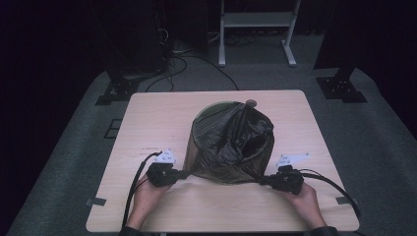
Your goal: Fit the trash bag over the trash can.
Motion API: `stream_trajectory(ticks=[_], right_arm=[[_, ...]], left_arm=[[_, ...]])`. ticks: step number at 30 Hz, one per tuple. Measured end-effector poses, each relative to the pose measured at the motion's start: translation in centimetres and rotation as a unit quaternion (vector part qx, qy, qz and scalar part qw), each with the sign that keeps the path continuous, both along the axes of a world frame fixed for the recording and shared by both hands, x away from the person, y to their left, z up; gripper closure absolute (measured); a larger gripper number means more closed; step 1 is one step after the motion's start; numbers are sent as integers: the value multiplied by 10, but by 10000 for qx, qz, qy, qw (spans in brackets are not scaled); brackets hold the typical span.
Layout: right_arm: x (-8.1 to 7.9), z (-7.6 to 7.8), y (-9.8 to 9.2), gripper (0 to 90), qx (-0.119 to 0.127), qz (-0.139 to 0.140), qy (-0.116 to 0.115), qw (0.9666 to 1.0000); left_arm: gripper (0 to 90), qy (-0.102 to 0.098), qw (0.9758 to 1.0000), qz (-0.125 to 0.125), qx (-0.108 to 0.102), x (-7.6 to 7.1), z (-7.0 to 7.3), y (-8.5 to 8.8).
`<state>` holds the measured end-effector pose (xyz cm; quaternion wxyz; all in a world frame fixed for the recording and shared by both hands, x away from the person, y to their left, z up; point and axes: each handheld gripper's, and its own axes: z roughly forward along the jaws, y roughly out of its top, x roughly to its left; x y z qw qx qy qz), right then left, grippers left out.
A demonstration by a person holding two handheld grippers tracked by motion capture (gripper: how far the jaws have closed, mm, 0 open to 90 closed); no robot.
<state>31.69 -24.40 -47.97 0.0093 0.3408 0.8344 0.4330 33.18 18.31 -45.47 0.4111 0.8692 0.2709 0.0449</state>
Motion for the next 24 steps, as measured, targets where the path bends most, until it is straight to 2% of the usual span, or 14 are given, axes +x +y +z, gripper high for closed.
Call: stream_trajectory(ticks=[3,7,11,13,17,18,21,24], right_arm=[[-4,6,-6,679,-12,-27,-123,9999],[-11,19,-21,542,236,-118,-280,9993],[-17,30,-37,439,389,-216,-467,9979],[-19,35,-44,381,476,-275,-623,9965],[-20,43,-49,349,672,-270,-902,9933],[-20,45,-49,348,722,-245,-925,9928],[-20,51,-47,348,751,-213,-1076,9911],[-18,60,-45,352,931,-197,-1186,9884]], left_arm=[[690,42,9999,19,-148,-3,3,6],[493,61,9987,25,-504,-7,13,20],[413,-36,9969,-21,-780,-12,22,32],[370,-176,9962,-25,-856,-14,30,37],[342,-520,9900,-28,-1313,-15,56,44],[331,-631,9888,11,-1351,-13,64,45],[328,-864,9832,68,-1608,-7,87,46],[330,-1040,9799,67,-1699,3,109,39]])
